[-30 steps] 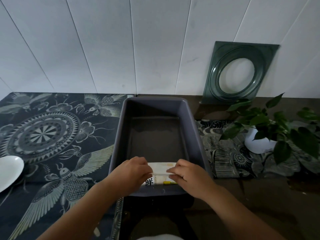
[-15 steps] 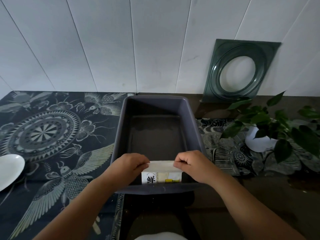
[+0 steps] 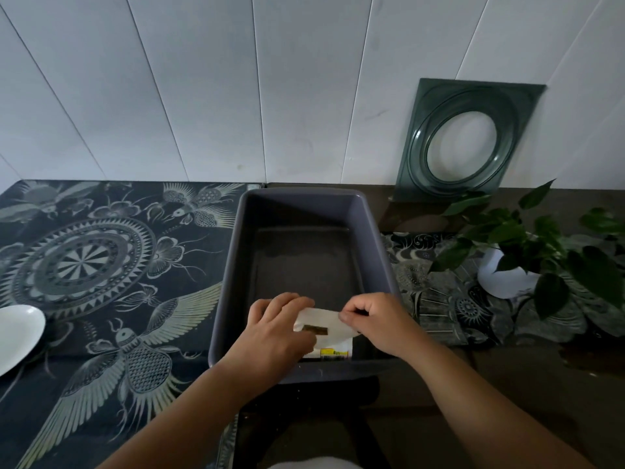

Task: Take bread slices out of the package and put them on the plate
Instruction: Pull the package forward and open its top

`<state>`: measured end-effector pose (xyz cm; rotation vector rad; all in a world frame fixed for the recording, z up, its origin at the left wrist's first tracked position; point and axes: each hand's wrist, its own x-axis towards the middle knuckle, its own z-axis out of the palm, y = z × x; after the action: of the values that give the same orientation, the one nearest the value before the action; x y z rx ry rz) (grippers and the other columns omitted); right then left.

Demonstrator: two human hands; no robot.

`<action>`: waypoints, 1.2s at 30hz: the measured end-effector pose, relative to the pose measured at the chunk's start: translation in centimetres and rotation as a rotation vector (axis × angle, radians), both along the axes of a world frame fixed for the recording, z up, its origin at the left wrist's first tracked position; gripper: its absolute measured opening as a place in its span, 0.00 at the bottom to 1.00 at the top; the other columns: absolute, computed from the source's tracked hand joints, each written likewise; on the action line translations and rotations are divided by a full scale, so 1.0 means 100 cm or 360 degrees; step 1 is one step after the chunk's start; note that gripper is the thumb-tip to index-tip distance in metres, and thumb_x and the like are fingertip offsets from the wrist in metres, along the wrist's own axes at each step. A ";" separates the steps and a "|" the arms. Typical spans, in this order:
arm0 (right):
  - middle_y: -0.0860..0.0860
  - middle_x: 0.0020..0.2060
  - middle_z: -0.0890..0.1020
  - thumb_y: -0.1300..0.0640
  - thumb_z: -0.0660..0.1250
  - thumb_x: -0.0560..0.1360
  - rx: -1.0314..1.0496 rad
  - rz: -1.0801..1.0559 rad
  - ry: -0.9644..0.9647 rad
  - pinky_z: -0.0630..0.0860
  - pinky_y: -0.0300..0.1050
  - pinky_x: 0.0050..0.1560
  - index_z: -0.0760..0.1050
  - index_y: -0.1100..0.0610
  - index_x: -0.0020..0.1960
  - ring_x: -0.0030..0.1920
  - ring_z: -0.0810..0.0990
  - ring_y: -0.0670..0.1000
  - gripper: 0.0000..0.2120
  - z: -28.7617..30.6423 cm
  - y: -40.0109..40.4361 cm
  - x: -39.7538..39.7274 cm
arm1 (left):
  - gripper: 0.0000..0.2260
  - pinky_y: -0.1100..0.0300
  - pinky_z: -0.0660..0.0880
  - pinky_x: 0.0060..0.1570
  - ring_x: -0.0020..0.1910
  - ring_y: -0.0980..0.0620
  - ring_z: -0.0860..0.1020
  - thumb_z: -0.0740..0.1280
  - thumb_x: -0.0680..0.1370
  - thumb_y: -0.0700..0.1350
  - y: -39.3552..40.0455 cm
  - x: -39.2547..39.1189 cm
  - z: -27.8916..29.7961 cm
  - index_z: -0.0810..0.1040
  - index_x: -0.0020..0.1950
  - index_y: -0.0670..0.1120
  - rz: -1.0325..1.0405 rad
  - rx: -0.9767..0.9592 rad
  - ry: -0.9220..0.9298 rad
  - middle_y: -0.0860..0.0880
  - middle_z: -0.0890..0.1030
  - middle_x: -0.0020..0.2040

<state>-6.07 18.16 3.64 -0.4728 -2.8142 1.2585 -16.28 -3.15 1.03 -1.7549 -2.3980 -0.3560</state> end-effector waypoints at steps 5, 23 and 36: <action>0.40 0.29 0.79 0.53 0.69 0.77 0.0369 -0.0127 0.0187 0.67 0.33 0.29 0.83 0.50 0.42 0.32 0.77 0.38 0.06 0.016 0.006 -0.031 | 0.02 0.46 0.58 0.59 0.68 0.48 0.67 0.64 0.77 0.51 -0.012 0.008 0.005 0.72 0.46 0.56 -0.0182 0.0051 0.0027 0.52 0.74 0.63; 0.46 0.42 0.83 0.28 0.59 0.71 0.1759 0.1371 -0.0271 0.63 0.51 0.47 0.80 0.48 0.53 0.43 0.74 0.49 0.27 0.057 -0.011 -0.047 | 0.23 0.45 0.68 0.55 0.51 0.45 0.77 0.67 0.73 0.60 0.036 -0.042 0.080 0.72 0.67 0.55 -0.0381 -0.0944 0.0334 0.49 0.83 0.50; 0.54 0.69 0.75 0.32 0.63 0.73 0.1737 0.1512 -0.1183 0.36 0.66 0.74 0.77 0.55 0.64 0.77 0.58 0.52 0.31 0.076 0.009 -0.046 | 0.28 0.40 0.51 0.68 0.71 0.45 0.65 0.61 0.72 0.69 0.022 -0.058 0.078 0.78 0.63 0.53 -0.0250 -0.1560 0.0309 0.42 0.74 0.69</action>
<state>-10.70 19.03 11.21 0.6425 -3.7850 -0.8901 -22.13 -0.96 8.81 -2.1409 -2.4402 1.1104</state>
